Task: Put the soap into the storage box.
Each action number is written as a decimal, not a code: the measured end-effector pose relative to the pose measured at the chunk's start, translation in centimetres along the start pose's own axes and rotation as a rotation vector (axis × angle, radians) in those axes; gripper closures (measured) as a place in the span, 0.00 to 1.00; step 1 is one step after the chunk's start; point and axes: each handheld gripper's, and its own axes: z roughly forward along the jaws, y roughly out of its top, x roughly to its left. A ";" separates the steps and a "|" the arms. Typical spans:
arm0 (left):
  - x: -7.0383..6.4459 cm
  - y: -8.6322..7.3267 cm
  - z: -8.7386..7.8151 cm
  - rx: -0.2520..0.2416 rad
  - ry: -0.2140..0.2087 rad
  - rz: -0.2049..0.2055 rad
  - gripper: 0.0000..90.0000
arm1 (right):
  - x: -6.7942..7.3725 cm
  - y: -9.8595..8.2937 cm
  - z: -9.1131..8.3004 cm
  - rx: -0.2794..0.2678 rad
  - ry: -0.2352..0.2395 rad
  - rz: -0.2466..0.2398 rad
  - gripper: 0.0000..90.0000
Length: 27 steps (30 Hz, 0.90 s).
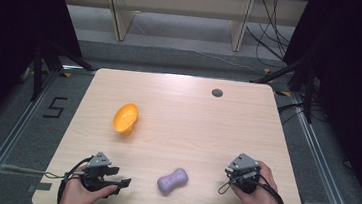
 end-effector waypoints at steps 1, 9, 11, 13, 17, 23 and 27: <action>-0.1 0.1 -0.1 0.007 -0.001 -0.001 0.38 | 0.0 0.0 0.0 0.001 0.000 -0.001 0.55; -0.9 1.5 -0.3 0.075 -0.024 0.040 0.41 | 0.1 0.1 0.0 0.009 0.000 -0.002 0.54; -1.1 1.9 -0.3 0.083 -0.029 0.047 0.42 | 0.2 0.1 0.0 0.012 0.000 -0.001 0.54; -1.6 3.2 -0.4 0.115 -0.027 0.060 0.42 | 0.2 0.1 0.0 0.017 0.005 0.008 0.54; -2.3 5.1 -0.5 0.220 -0.015 0.099 0.45 | 0.1 0.1 0.1 0.015 0.002 0.005 0.53; -3.7 7.3 0.3 0.305 0.024 0.203 0.46 | 0.0 0.0 0.1 0.006 0.013 -0.013 0.53; -4.8 8.3 1.2 0.337 -0.027 0.248 0.45 | 0.0 0.0 0.1 0.013 -0.001 -0.002 0.53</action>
